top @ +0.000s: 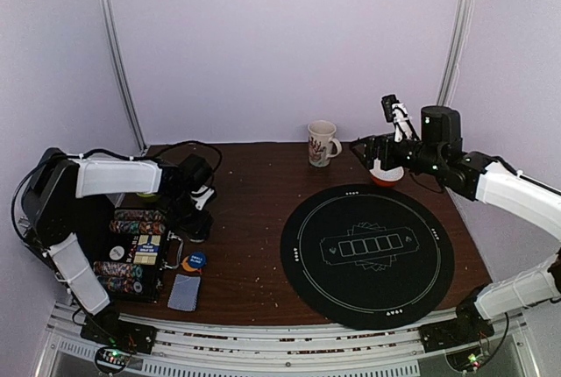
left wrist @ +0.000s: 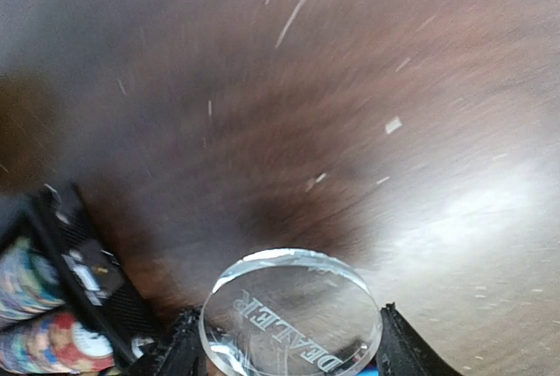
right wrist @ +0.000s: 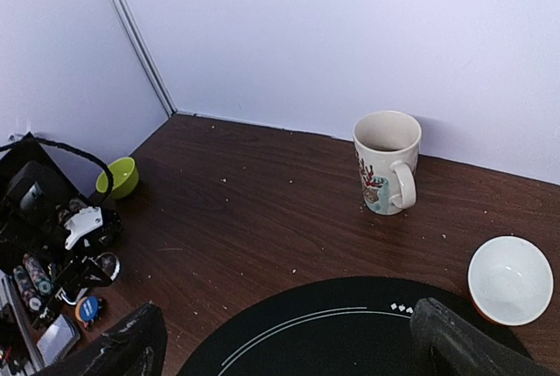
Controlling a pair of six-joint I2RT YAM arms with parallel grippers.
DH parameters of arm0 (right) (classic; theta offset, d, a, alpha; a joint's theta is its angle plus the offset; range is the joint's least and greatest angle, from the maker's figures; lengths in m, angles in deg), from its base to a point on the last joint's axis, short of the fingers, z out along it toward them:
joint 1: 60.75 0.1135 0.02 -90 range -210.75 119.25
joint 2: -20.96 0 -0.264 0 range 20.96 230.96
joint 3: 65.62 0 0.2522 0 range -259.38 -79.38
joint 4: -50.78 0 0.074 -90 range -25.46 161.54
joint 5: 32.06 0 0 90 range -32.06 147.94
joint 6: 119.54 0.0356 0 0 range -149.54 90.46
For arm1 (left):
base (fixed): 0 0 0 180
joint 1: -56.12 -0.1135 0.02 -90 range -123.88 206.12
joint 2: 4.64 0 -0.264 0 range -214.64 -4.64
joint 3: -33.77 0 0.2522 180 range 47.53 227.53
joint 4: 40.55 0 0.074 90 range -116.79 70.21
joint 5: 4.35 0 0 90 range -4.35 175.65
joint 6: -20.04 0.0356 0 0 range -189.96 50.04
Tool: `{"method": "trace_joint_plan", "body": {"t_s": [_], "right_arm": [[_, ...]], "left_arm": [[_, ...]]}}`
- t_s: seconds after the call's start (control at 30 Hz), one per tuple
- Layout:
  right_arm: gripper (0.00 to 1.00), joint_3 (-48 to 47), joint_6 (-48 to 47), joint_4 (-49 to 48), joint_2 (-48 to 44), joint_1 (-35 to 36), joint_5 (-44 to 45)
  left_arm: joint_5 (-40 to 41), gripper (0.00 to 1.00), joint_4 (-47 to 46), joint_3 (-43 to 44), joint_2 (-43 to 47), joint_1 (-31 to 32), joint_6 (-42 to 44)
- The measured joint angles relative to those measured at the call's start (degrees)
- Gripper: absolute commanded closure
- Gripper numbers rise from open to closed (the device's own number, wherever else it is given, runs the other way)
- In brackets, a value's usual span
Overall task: Distribute texas hold em gaming equipment
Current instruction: Pick up the dealer button from the center of the board, then pass from the left arm to the right
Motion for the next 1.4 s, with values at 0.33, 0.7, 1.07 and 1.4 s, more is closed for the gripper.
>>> {"method": "trace_joint_plan", "body": {"t_s": [0.33, 0.7, 1.07, 1.4], "right_arm": [[0.06, -4.87, 15.04, 0.35, 3.96, 0.04, -1.4], [0.28, -9.01, 31.56, -9.75, 25.51, 6.56, -15.04], [0.37, -19.06, 40.87, -20.35, 41.03, 14.82, -28.55], [0.5, -19.32, 44.57, -25.05, 43.87, 16.65, -31.63]], "left_arm": [[2.03, 0.54, 3.19, 11.1, 3.21, 7.56, 6.32], [-0.35, 0.55, 3.45, 16.17, 5.64, 12.76, 14.62], [-1.4, 0.55, 2.73, 16.2, 6.56, 15.74, 17.99], [-1.46, 0.55, 1.68, 16.2, 6.56, 15.72, 18.18]]}}
